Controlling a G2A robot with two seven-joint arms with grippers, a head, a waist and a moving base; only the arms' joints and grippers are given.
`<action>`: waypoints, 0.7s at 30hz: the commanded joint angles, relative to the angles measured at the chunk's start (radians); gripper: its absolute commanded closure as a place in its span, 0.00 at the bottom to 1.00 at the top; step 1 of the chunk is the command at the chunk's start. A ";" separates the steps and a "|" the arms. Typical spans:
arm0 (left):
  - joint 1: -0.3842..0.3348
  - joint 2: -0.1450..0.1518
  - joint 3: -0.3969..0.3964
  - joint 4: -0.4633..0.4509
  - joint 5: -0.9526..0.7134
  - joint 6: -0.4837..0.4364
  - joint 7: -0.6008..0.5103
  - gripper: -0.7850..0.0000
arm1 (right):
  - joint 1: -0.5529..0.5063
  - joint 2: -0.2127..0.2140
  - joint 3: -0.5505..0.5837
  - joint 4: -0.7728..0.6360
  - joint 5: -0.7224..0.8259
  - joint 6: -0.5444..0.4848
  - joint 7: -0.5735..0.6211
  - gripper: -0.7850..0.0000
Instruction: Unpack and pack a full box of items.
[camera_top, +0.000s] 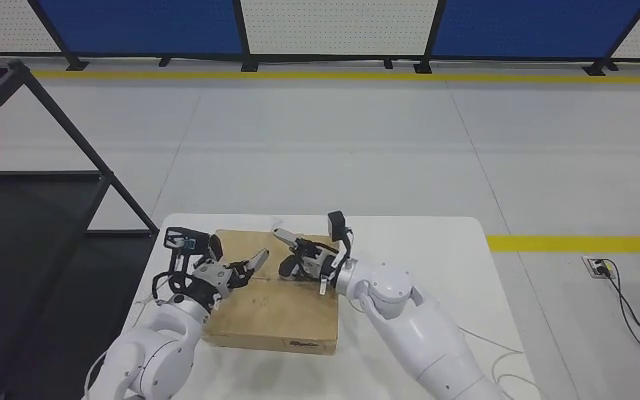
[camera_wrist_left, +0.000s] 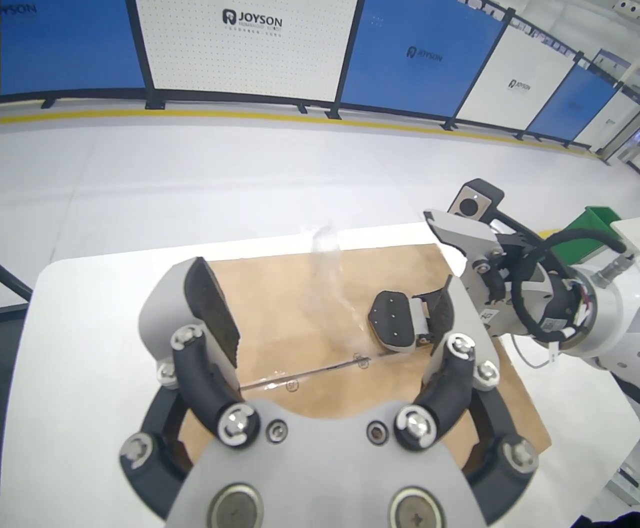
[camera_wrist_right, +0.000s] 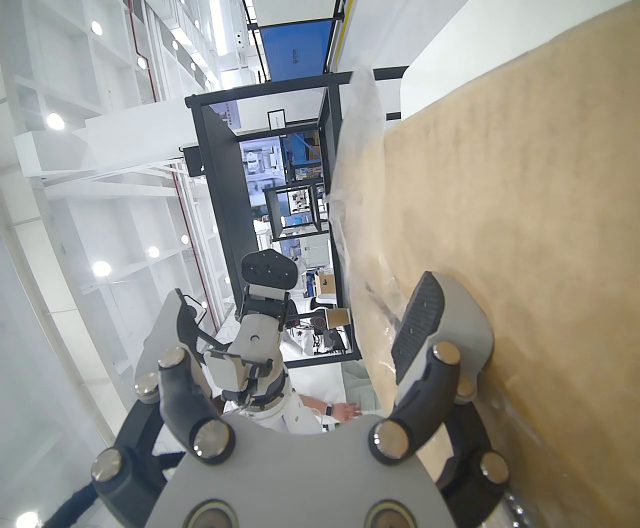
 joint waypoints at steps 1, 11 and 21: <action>-0.018 -0.001 0.023 -0.004 0.039 0.004 -0.029 0.00 | 0.000 0.002 0.012 0.012 0.003 -0.010 0.005 0.00; -0.078 -0.013 0.117 0.002 0.264 0.115 -0.094 0.00 | -0.014 0.007 0.054 0.033 0.026 -0.045 0.038 0.00; -0.037 -0.024 0.065 0.018 0.203 0.205 -0.011 0.00 | -0.016 -0.014 0.041 -0.015 0.062 -0.062 -0.004 0.00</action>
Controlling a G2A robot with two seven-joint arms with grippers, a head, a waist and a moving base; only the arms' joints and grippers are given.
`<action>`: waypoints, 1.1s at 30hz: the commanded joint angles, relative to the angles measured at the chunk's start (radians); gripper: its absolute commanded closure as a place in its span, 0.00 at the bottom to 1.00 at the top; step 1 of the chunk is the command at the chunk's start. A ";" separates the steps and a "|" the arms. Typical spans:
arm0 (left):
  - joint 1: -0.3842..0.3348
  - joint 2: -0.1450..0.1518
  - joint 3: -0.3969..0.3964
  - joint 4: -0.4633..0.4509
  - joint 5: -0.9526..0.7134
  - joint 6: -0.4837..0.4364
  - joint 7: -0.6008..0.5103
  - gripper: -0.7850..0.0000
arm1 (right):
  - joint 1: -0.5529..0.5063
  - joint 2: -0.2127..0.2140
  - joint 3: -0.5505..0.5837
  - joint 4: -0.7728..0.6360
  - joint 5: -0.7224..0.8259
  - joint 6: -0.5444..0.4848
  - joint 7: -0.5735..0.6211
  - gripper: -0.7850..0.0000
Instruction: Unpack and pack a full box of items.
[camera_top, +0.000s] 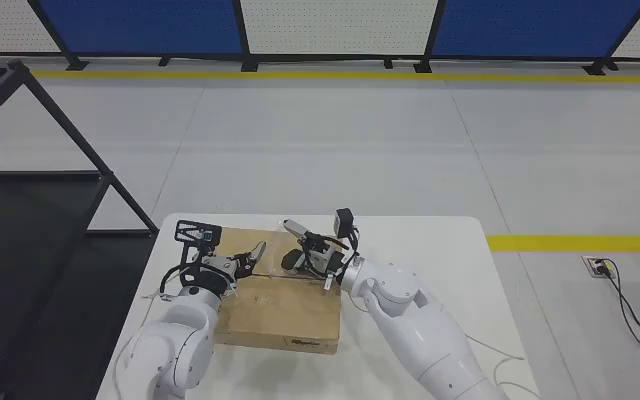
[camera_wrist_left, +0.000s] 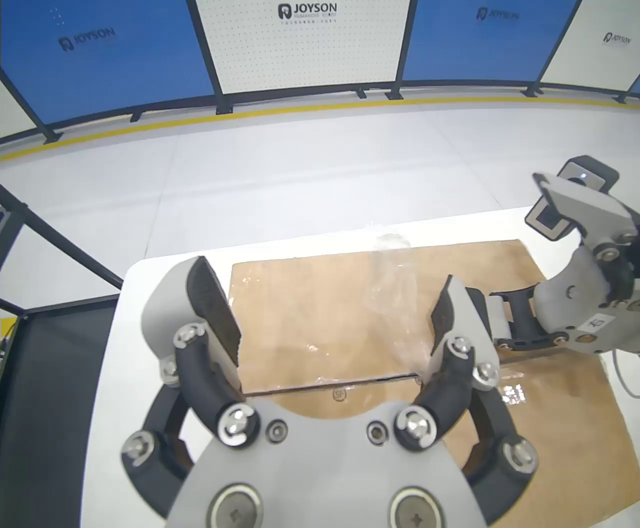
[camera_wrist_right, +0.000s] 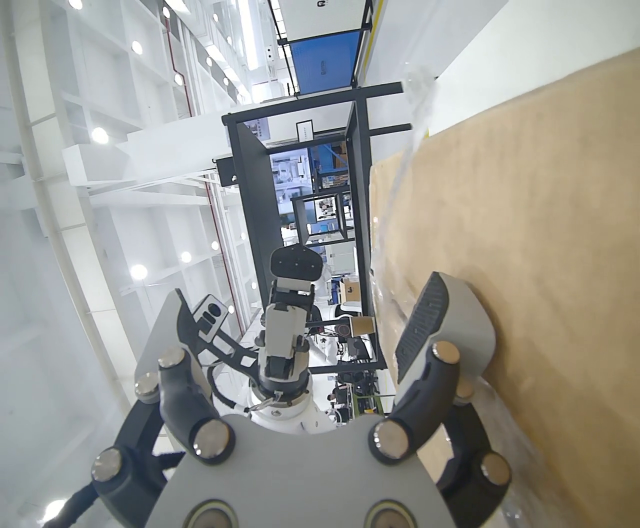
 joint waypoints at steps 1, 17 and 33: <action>0.017 -0.002 -0.010 -0.005 -0.009 0.025 0.023 0.00 | 0.001 -0.004 -0.004 -0.013 0.000 -0.002 -0.022 0.00; 0.126 -0.013 -0.122 -0.031 -0.102 0.085 0.157 0.00 | -0.017 -0.004 0.025 -0.091 -0.094 0.159 -0.209 0.00; 0.185 -0.019 -0.199 -0.041 -0.151 0.064 0.202 0.00 | 0.051 -0.039 -0.004 -0.032 -0.103 0.212 -0.315 0.00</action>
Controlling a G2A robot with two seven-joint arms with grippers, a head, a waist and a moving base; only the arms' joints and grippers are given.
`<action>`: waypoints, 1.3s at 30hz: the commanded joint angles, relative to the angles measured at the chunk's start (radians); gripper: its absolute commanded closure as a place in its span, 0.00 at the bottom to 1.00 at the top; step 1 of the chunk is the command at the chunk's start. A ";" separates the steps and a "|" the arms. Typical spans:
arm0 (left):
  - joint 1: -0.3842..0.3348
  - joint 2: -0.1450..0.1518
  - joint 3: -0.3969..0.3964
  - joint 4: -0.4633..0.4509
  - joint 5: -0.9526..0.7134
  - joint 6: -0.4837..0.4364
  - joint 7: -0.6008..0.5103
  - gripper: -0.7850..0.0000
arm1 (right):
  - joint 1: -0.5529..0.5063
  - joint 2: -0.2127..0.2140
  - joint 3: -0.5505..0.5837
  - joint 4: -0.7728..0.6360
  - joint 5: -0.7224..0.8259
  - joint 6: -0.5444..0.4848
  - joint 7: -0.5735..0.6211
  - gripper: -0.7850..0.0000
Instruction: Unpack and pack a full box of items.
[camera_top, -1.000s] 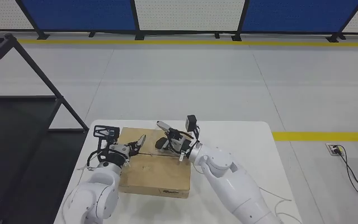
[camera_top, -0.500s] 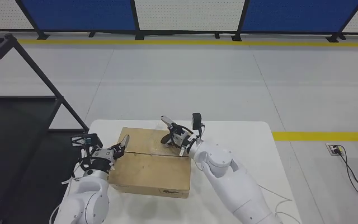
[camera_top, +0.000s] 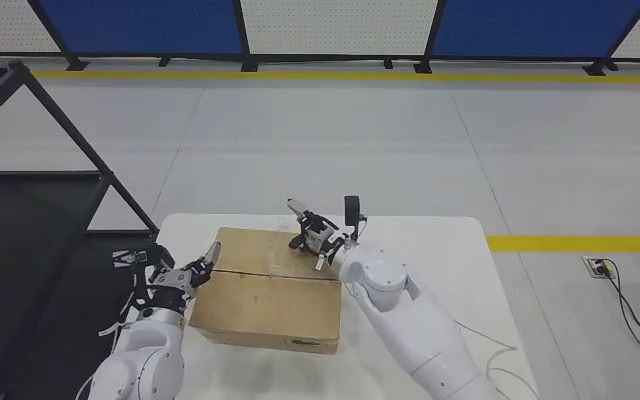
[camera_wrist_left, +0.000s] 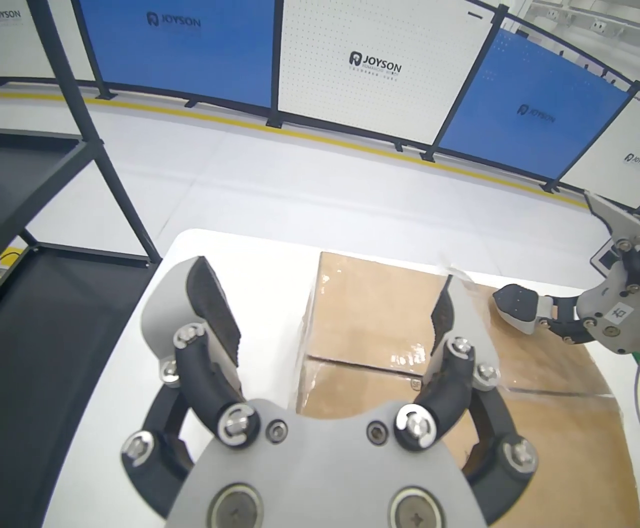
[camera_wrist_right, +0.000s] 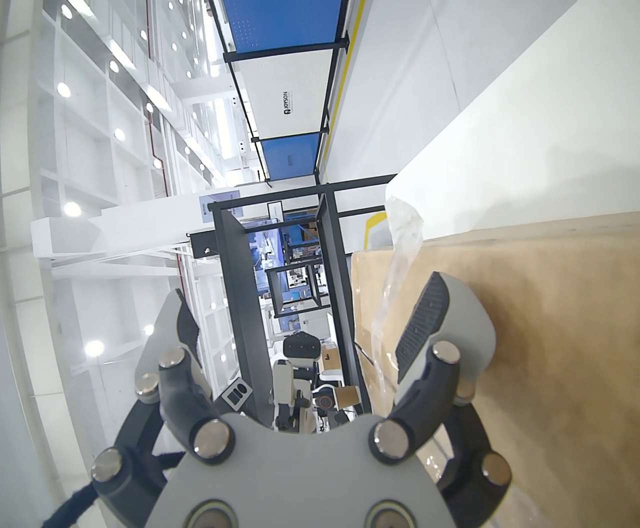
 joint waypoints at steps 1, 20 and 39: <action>0.015 0.000 -0.016 -0.003 -0.010 -0.002 0.008 0.00 | 0.020 -0.008 -0.009 0.029 0.009 0.000 0.001 0.00; 0.043 -0.005 -0.114 0.026 -0.116 -0.058 0.041 0.00 | 0.150 -0.094 -0.107 0.236 0.034 -0.070 0.068 0.00; 0.132 -0.014 -0.207 0.030 -0.207 -0.044 0.123 0.00 | 0.298 -0.233 -0.223 0.444 0.060 -0.064 0.114 0.00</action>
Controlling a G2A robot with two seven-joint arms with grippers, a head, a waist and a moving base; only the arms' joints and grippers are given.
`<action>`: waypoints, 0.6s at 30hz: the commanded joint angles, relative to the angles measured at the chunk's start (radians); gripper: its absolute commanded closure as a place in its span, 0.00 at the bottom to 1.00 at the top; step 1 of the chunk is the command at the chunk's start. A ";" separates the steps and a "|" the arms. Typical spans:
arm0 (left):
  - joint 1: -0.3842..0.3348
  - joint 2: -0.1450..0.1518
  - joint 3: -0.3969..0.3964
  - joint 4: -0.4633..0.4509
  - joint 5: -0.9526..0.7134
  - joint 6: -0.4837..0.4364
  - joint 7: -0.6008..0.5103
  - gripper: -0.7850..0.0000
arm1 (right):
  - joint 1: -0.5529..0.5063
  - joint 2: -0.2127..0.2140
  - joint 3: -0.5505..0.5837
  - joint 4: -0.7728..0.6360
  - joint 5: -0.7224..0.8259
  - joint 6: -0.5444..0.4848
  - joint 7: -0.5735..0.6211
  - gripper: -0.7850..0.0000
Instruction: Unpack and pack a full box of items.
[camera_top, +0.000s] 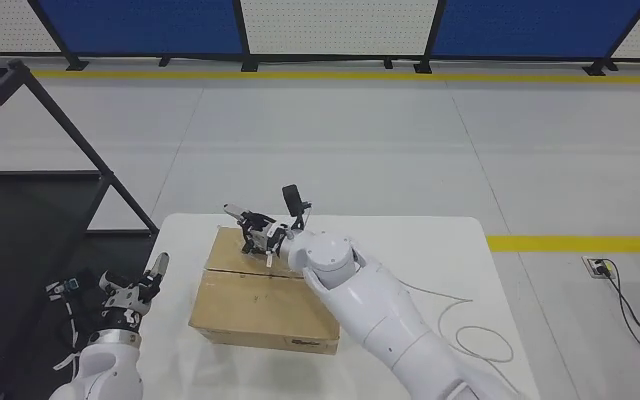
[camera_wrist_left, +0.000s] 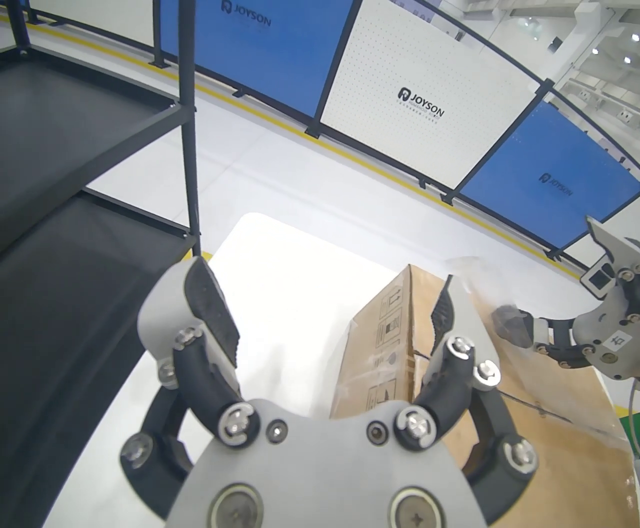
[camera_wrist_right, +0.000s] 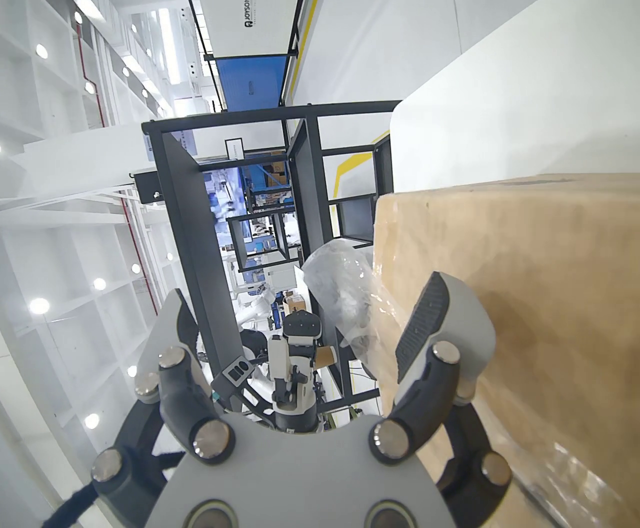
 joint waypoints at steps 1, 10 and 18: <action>0.007 -0.001 -0.004 0.001 -0.005 -0.001 0.006 0.00 | 0.011 -0.015 -0.009 0.024 0.001 -0.002 0.007 0.00; 0.003 -0.004 -0.005 0.010 -0.012 -0.014 0.008 0.00 | 0.044 -0.067 -0.033 0.100 -0.010 -0.025 0.046 0.00; -0.008 -0.006 -0.002 0.017 -0.004 -0.021 -0.001 0.00 | 0.055 -0.099 -0.041 0.147 -0.027 -0.047 0.097 0.00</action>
